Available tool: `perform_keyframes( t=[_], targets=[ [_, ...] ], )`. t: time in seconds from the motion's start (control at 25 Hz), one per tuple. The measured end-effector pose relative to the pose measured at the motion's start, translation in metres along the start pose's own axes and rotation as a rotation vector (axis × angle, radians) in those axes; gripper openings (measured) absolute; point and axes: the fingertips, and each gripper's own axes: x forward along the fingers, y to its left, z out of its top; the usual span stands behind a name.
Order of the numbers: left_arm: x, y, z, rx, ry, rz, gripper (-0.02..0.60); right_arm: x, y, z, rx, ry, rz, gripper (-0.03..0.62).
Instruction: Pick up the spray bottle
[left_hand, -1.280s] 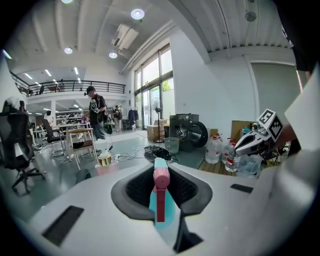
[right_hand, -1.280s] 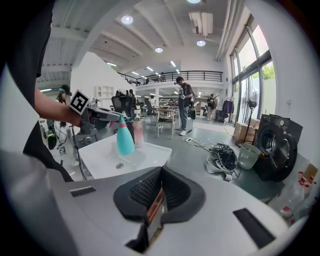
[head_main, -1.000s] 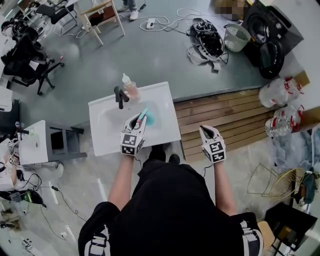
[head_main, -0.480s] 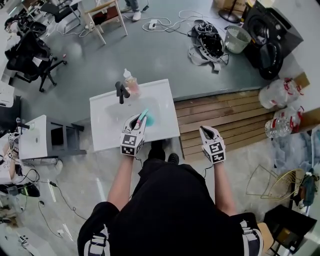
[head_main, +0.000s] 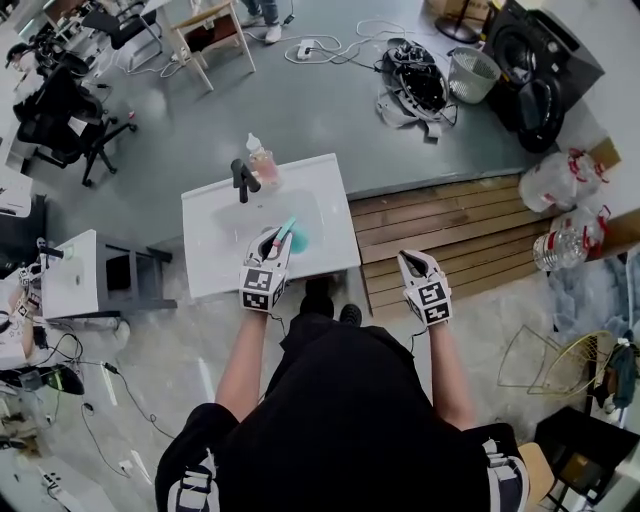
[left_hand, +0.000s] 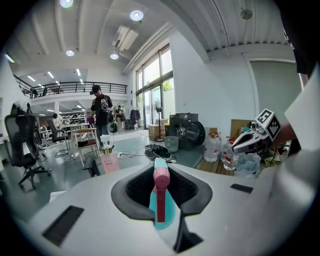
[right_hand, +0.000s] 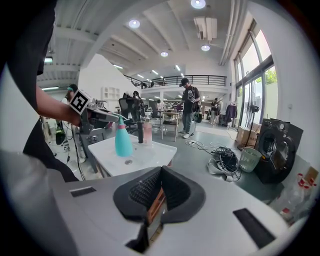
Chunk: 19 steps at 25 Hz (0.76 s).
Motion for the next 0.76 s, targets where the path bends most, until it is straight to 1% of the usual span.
perform_keyframes(
  t=[0.2,0.36,0.48,0.76],
  targets=[
    [-0.005,-0.008,-0.001,0.002,-0.002,0.000,0.075,-0.010,0.001,-0.002,0.004,-0.022,0.003,0.015],
    [-0.011,-0.012,0.003,-0.040,-0.025,0.003,0.075,-0.009,0.002,0.000,-0.007,-0.035,0.016,0.015],
    [-0.012,-0.017,0.007,-0.024,-0.025,0.005,0.075,-0.009,0.002,0.001,-0.012,-0.035,0.032,0.015],
    [-0.017,-0.025,0.011,-0.021,-0.022,0.002,0.075,-0.010,0.009,0.001,-0.021,-0.038,0.063,0.015]
  ],
)
